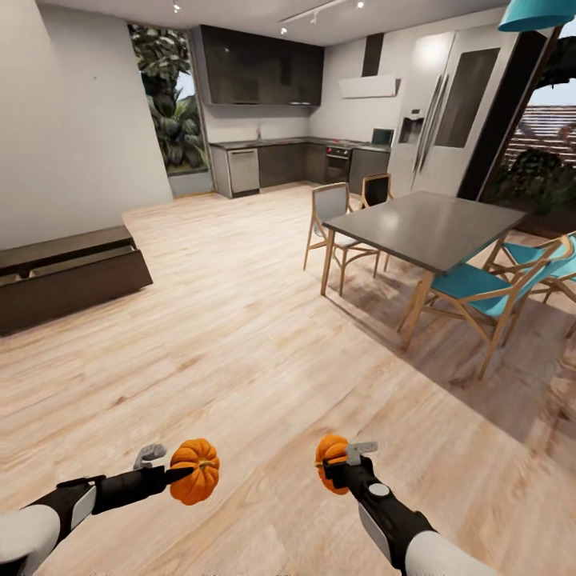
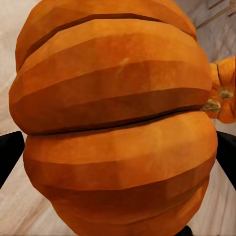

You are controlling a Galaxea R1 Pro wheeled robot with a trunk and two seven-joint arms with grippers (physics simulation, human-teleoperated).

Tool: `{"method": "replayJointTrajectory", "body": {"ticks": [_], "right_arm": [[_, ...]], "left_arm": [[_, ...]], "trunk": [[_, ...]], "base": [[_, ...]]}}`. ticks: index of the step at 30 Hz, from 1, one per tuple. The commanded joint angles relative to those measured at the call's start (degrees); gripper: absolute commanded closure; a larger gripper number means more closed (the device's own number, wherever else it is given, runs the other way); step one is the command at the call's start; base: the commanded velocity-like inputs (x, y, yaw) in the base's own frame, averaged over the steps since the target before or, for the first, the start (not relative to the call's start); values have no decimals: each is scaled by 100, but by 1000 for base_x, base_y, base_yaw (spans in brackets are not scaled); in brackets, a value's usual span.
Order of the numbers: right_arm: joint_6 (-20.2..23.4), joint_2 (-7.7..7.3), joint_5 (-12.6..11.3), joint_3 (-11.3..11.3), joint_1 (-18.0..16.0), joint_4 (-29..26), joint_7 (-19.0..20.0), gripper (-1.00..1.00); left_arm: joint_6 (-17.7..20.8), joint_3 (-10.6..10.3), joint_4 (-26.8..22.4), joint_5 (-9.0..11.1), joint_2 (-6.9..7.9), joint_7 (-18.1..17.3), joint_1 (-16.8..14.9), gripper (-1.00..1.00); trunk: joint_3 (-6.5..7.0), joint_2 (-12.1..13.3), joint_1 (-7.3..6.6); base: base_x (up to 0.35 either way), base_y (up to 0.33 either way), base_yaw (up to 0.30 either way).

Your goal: Place each of the two pumpkins and all three candles from the living room inside a cabinet in the living room (use any cabinet), then make sure every cabinet is closed, and position the cauldron so it is next to a table in the living room.

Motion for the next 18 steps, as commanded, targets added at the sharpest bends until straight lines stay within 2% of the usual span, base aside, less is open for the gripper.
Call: {"method": "replayJointTrajectory", "body": {"ticks": [1, 6, 9, 12, 14, 18], "right_arm": [[55, 15, 17, -23, -4, -18, 89, 100], [113, -6, -10, -56, -3, -74, 223, 100], [110, 11, -16, -58, -5, -92, 227, 100], [110, 22, -17, -55, -3, -89, 216, 100], [90, 29, -4, -45, -5, -82, 201, 100], [108, 30, 13, -20, -5, -70, 220, 100]], "left_arm": [[-2, -4, 0, 0, -2, -1, -1, 100], [-7, -3, 0, 1, 0, 0, -2, 100], [-39, -15, 0, -6, -144, 6, 5, 100], [-52, -25, 0, -12, -197, 25, 6, 100], [-52, -15, -2, -5, -201, 271, 7, 100], [-50, 1, 0, -1, -198, 435, 7, 100]], "trunk": [[13, 41, -23], [73, 242, -133], [109, 362, -198], [146, 483, -264], [170, 563, -308], [218, 723, -396]], "base": [[0, 0, 238], [0, 0, 237], [0, 0, 237], [0, 0, 237], [0, 0, 237], [0, 0, 237]]}}
